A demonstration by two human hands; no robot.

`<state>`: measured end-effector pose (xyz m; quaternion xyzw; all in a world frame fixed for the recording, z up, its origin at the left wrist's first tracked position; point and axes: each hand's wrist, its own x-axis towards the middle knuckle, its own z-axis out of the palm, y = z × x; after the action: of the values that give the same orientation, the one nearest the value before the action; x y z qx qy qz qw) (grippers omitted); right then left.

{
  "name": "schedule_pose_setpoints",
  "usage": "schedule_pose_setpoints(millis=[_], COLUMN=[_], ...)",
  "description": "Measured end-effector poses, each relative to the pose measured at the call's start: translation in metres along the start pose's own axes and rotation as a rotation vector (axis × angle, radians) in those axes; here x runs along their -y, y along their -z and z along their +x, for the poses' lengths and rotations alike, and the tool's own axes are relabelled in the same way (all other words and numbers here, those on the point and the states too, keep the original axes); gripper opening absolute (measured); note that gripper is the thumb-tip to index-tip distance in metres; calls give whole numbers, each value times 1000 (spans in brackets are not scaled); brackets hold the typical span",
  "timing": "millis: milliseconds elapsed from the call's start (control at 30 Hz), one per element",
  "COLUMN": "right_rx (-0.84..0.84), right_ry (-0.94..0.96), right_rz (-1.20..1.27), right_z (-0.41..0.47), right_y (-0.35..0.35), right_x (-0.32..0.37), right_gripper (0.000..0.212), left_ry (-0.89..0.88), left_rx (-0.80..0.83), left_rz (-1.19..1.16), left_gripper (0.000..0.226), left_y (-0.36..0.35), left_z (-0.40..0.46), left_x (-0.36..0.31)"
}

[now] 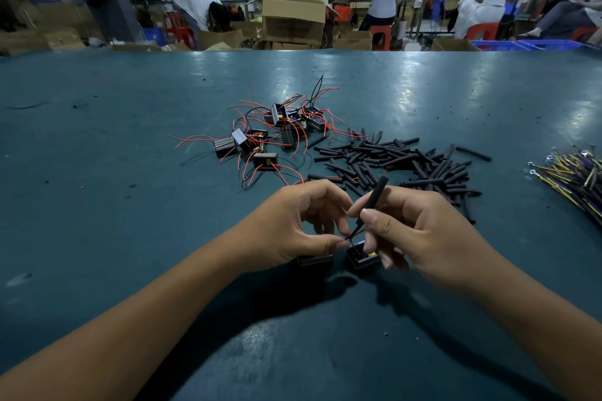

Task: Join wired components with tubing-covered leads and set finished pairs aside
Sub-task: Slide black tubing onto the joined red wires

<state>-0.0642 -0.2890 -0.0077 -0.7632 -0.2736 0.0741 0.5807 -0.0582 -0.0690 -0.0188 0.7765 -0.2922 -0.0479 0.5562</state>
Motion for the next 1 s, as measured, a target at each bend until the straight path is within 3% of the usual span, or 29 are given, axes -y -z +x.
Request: schedule_pose_setpoints(millis=[167, 367, 467, 667, 767, 900, 1000], right_rx=[-49, -83, -81, -76, -94, -66, -8], right_ry=[-4, -177, -156, -26, 18, 70, 68], right_rz=[-89, 258, 170, -214, -349, -440, -412], right_z=[1, 0, -1, -3, -2, -2, -2], right_y=[-1, -6, -8, -8, -9, -12, -11], right_x=[2, 5, 5, 0, -3, -5, -7], right_gripper=[10, 26, 16, 9, 9, 34, 37], left_ry=[-16, -97, -122, -3, -16, -41, -49], left_rx=[-69, -147, -175, -42, -101, -154, -177], left_rz=[143, 377, 437, 337, 167, 29, 32], left_gripper=[31, 11, 11, 23, 18, 18, 14], left_y=[-6, -12, -16, -1, 5, -5, -15], left_z=[0, -1, 0, -3, -4, -4, -3], left_x=[2, 6, 5, 0, -4, -8, -8])
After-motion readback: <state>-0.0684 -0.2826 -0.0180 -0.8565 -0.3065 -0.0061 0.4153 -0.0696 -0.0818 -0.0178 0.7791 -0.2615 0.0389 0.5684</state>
